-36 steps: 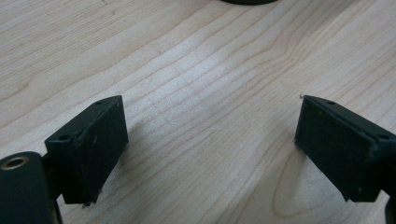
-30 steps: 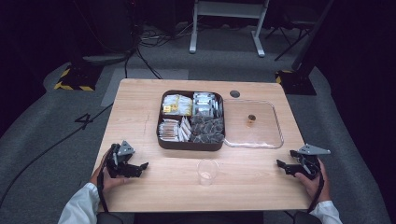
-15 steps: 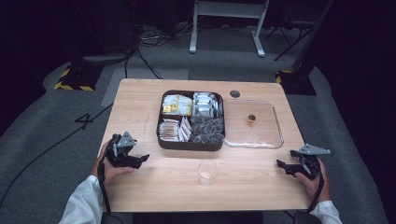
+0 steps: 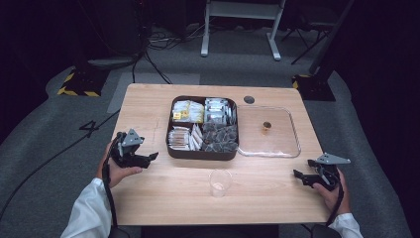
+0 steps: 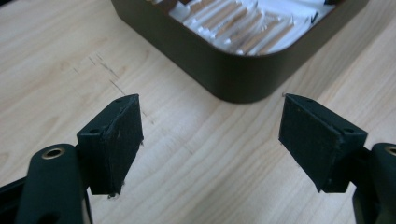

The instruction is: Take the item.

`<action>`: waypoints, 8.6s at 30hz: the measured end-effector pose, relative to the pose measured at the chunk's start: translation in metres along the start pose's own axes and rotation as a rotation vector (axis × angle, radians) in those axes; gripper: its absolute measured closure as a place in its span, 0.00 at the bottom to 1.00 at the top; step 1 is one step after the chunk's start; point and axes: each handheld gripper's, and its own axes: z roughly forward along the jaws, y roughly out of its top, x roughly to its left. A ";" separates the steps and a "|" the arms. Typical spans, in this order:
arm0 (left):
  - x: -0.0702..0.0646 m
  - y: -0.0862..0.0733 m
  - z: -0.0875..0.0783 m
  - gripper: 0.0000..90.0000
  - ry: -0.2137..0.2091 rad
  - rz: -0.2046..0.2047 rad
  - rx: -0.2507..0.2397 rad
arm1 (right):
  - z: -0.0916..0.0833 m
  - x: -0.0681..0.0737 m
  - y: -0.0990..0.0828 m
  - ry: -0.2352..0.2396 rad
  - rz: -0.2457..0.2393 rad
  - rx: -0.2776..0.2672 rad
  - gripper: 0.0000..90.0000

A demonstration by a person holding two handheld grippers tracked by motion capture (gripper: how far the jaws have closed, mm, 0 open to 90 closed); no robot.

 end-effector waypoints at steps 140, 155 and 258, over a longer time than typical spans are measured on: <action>0.028 0.121 0.148 0.74 -0.029 0.027 0.101 | 0.000 0.000 0.000 0.000 -0.004 -0.002 0.21; 0.031 0.121 0.155 0.81 -0.007 0.022 0.165 | 0.000 0.000 0.000 0.000 -0.005 -0.003 0.21; -0.024 0.164 0.036 1.00 -0.096 0.158 -0.146 | 0.000 0.000 0.000 0.001 0.000 0.000 0.20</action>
